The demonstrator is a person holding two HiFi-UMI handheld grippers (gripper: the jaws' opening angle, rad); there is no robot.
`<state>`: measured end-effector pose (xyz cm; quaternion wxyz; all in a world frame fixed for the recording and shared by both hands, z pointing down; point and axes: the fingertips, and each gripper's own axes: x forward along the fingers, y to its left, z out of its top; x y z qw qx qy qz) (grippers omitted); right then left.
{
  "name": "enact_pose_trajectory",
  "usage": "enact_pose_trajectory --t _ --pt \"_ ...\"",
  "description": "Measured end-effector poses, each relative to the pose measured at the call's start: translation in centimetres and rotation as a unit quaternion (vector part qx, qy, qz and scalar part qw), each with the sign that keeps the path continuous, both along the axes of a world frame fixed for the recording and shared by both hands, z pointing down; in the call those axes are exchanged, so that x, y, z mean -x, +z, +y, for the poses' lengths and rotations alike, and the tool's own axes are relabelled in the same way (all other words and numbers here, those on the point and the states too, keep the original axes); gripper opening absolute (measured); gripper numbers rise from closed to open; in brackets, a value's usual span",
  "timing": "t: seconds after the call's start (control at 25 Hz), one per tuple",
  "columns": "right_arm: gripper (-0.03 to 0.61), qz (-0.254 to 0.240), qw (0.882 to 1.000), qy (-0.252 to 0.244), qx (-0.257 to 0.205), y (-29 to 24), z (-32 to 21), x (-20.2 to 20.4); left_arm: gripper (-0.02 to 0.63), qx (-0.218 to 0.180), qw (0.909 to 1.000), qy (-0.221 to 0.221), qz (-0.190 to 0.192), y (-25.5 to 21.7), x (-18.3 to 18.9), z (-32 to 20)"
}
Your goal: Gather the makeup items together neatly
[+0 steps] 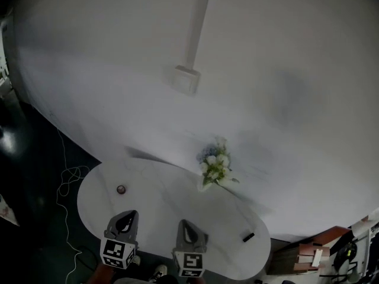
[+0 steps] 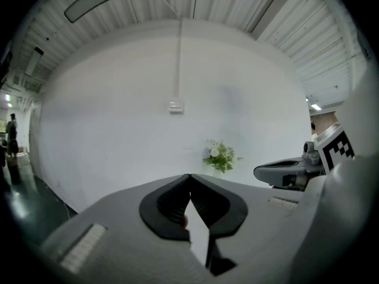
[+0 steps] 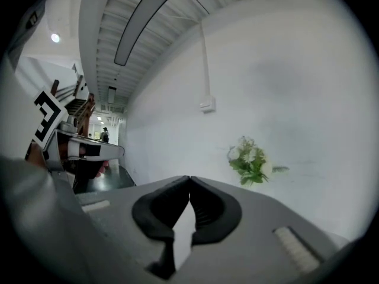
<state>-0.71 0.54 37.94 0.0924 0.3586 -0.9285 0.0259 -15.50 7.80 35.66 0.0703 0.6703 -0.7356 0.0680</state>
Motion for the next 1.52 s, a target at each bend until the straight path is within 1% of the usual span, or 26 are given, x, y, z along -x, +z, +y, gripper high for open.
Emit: enact_pose_trajectory --t 0.24,0.4,0.56,0.68,0.88,1.08,1.24,1.4,1.52 --pt "0.005 0.001 0.997 -0.073 0.003 0.8 2.0 5.0 0.011 0.004 0.9975 -0.071 -0.002 0.5 3.9 4.2" --pt "0.005 0.004 0.993 -0.114 0.004 1.1 3.0 9.4 0.011 0.005 0.9939 -0.110 -0.001 0.7 7.4 6.4" --pt "0.005 0.014 0.989 -0.149 0.005 1.9 4.2 14.4 0.011 0.009 0.9904 -0.138 0.004 1.6 11.5 8.0" --pt "0.005 0.025 0.986 -0.166 0.011 3.1 4.8 18.2 0.011 0.019 0.9887 -0.149 0.011 2.9 14.7 8.8" --pt "0.005 0.044 0.983 -0.176 0.028 5.8 4.5 24.4 0.011 0.033 0.9874 -0.154 0.017 5.0 20.8 8.5" --pt "0.005 0.065 0.982 -0.167 0.053 9.4 3.2 28.8 0.011 0.058 0.9867 -0.146 0.044 8.8 25.2 7.2" --pt "0.005 0.081 0.982 -0.155 0.074 13.0 1.7 30.9 0.011 0.078 0.9866 -0.130 0.059 12.3 27.0 5.6" --pt "0.005 0.102 0.980 -0.145 0.095 17.1 1.0 31.8 0.011 0.103 0.9849 -0.116 0.076 15.9 27.8 4.5" --pt "0.005 0.115 0.978 -0.138 0.109 19.5 0.4 32.5 0.011 0.116 0.9841 -0.106 0.083 17.8 28.6 3.8"
